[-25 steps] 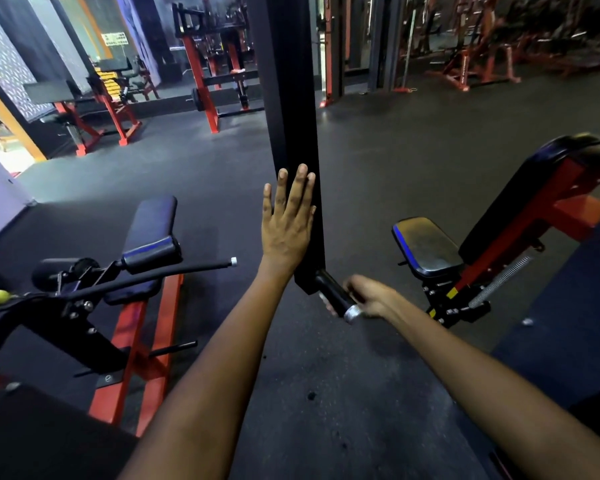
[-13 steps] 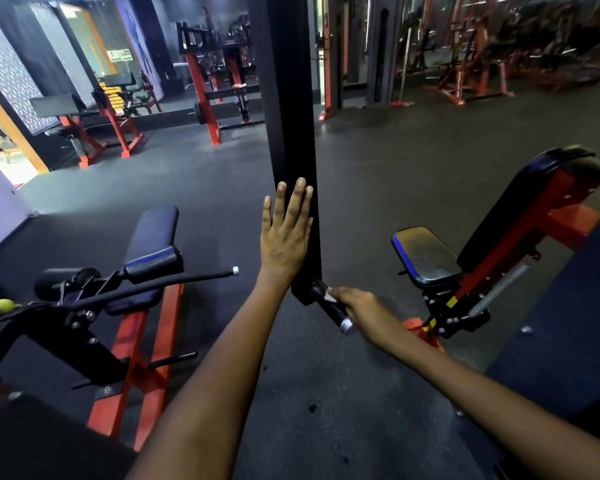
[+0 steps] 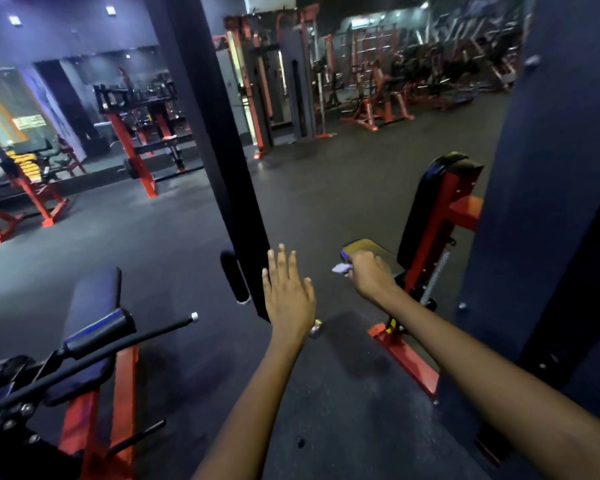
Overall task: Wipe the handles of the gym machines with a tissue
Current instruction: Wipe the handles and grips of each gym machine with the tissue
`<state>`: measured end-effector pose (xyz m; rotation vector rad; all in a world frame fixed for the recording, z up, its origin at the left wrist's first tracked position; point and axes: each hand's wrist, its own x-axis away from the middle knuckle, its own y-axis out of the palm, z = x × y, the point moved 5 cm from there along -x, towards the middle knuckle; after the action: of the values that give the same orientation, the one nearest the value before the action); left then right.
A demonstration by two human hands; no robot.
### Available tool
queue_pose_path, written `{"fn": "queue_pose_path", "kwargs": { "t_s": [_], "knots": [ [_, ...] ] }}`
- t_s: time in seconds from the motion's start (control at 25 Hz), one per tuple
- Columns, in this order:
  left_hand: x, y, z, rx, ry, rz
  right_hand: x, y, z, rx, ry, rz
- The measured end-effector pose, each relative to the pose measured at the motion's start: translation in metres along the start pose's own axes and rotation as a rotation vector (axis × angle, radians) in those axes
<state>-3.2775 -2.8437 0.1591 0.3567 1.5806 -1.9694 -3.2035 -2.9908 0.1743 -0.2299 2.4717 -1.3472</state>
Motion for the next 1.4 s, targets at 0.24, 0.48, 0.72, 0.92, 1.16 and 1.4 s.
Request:
{"fn": "queue_pose_path", "kwargs": {
  "t_s": [0.24,0.48,0.72,0.92,1.16,1.4],
  "knots": [
    [-0.026,0.027,0.047,-0.033,0.006,-0.343,0.005,-0.028,0.026,0.165,0.09,-0.015],
    [-0.045,0.068,0.068,-0.111,-0.067,-0.477,-0.026,-0.024,0.055,0.225,0.018,-0.108],
    [-0.085,0.099,0.082,-0.101,-0.153,-0.345,-0.089,-0.045,0.085,0.259,-0.104,-0.109],
    [-0.122,0.134,0.088,-0.152,-0.174,-0.309,-0.147,-0.037,0.098,0.224,-0.145,-0.136],
    [-0.201,0.199,0.057,-0.158,-0.274,-0.294,-0.262,0.009,0.101,0.18,-0.179,-0.181],
    [-0.312,0.251,0.002,-0.149,-0.318,-0.271,-0.398,0.05,0.076,0.172,-0.204,-0.172]
  ]
}}
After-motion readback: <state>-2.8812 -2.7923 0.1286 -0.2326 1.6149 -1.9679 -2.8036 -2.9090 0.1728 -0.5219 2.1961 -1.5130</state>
